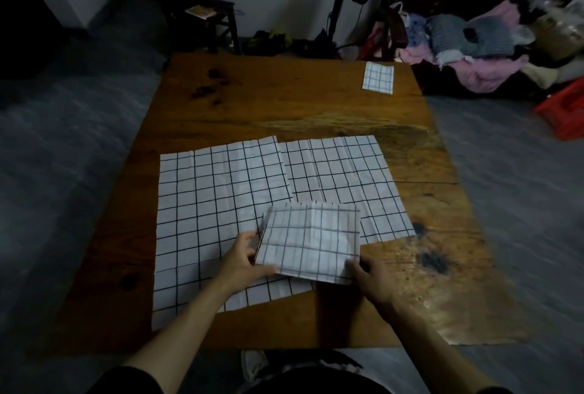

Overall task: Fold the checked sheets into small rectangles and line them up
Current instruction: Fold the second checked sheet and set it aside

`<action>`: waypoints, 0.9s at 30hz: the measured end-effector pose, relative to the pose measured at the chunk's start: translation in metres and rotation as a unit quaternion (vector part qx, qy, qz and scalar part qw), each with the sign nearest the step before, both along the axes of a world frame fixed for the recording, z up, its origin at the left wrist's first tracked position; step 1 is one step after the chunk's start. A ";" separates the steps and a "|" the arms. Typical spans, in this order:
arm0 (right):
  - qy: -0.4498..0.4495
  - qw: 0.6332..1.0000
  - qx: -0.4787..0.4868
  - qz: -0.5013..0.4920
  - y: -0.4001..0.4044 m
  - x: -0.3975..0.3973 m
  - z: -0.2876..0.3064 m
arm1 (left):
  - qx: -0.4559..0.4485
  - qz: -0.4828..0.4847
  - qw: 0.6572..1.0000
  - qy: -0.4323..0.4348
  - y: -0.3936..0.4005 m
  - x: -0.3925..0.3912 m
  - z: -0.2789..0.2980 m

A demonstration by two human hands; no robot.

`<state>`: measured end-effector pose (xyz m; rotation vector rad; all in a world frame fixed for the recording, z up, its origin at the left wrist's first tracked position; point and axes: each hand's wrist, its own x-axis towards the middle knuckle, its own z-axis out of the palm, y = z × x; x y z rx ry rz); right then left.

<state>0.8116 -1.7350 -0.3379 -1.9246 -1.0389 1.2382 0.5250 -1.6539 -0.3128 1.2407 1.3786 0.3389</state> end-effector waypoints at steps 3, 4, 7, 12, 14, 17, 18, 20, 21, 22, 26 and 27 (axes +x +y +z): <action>0.015 1.000 0.005 -0.025 -0.002 0.001 0.002 | 0.017 -0.005 0.999 0.030 -0.008 -0.001 -0.013; 0.012 1.000 0.005 -0.028 -0.002 0.002 0.001 | 0.026 0.003 0.999 0.030 -0.009 -0.001 -0.016; 0.006 0.999 -0.009 -0.038 -0.004 0.006 -0.002 | 0.045 0.012 0.999 0.025 -0.010 0.000 -0.017; -0.011 0.998 -0.018 -0.058 -0.009 0.009 -0.006 | 0.057 0.018 0.998 0.018 -0.010 -0.001 -0.022; -0.004 0.998 -0.021 -0.065 -0.010 0.008 -0.006 | 0.063 0.018 0.998 0.025 -0.012 -0.001 -0.025; 0.017 0.997 -0.016 -0.075 -0.011 0.005 -0.009 | 0.055 0.038 0.997 0.032 -0.013 -0.001 -0.030; 0.022 0.997 -0.015 -0.079 -0.011 0.003 -0.010 | 0.051 0.049 0.997 0.037 -0.013 0.000 -0.032; 0.020 0.996 -0.015 -0.083 -0.011 0.003 -0.013 | 0.048 0.062 0.996 0.048 -0.013 0.001 -0.034; 0.017 0.996 -0.017 -0.082 -0.011 0.003 -0.014 | 0.047 0.064 0.995 0.054 -0.013 0.000 -0.035; 0.012 0.997 -0.020 -0.077 -0.011 0.003 -0.015 | 0.047 0.062 0.995 0.060 -0.013 0.000 -0.035; -0.046 0.997 -0.022 -0.051 -0.010 0.002 -0.020 | 0.060 0.034 0.993 0.095 -0.016 -0.005 -0.037; -0.072 0.997 -0.015 -0.037 -0.010 0.002 -0.020 | 0.076 0.025 0.991 0.108 -0.018 -0.006 -0.037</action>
